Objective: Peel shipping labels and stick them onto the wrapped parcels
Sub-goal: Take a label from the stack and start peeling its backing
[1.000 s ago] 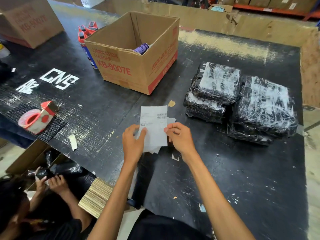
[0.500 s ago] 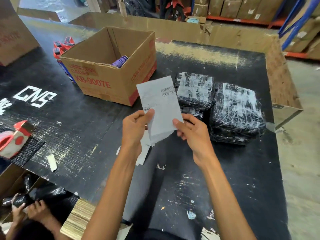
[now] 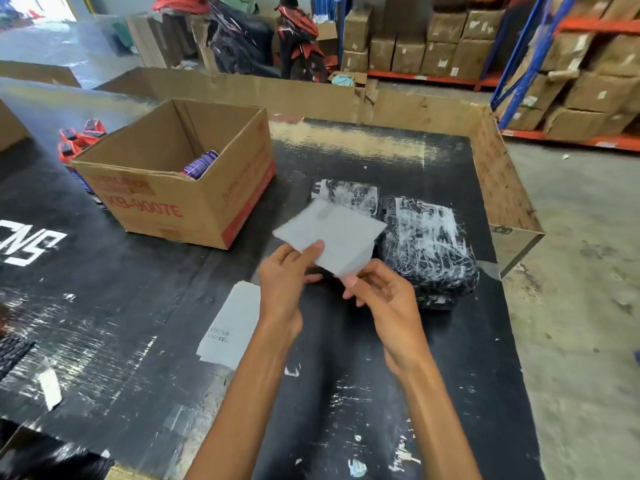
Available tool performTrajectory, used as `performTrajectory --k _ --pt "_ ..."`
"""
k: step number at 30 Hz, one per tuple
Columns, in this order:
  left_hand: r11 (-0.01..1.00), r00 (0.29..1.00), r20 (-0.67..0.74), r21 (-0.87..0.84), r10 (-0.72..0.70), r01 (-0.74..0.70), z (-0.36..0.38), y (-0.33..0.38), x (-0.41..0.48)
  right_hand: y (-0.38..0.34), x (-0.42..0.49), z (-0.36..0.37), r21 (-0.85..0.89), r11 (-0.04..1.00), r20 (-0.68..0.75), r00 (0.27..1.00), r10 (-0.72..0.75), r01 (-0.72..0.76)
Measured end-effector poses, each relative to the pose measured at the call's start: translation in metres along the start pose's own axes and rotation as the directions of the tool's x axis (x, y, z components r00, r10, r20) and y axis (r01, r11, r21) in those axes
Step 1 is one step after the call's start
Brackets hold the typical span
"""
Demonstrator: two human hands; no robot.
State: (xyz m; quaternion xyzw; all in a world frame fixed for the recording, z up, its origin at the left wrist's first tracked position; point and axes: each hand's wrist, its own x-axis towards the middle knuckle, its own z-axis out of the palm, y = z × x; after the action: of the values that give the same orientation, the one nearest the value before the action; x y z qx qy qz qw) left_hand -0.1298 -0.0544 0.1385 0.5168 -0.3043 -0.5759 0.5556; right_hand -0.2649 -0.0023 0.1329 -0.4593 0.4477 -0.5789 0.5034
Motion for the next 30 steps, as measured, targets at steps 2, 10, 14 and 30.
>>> performTrajectory --k 2,10,14,30 --pt "0.990 0.999 -0.033 0.135 -0.039 0.043 0.002 -0.007 -0.003 -0.004 -0.001 -0.005 0.015 0.999 -0.020 0.998 -0.052 0.052" --pt "0.909 0.913 0.339 0.261 0.229 -0.325 0.002 -0.002 -0.040 -0.017 -0.008 -0.012 -0.139 0.976 0.019 0.986 -0.164 0.165" --pt "0.897 0.891 0.391 0.268 0.233 -0.352 0.000 -0.002 -0.047 -0.016 -0.008 -0.017 -0.417 0.886 -0.031 0.971 -0.236 0.202" --pt "0.960 0.932 0.328 0.173 0.154 -0.220 -0.003 -0.007 -0.038 -0.022 -0.013 -0.022 -0.485 0.850 0.040 0.976 -0.213 0.205"
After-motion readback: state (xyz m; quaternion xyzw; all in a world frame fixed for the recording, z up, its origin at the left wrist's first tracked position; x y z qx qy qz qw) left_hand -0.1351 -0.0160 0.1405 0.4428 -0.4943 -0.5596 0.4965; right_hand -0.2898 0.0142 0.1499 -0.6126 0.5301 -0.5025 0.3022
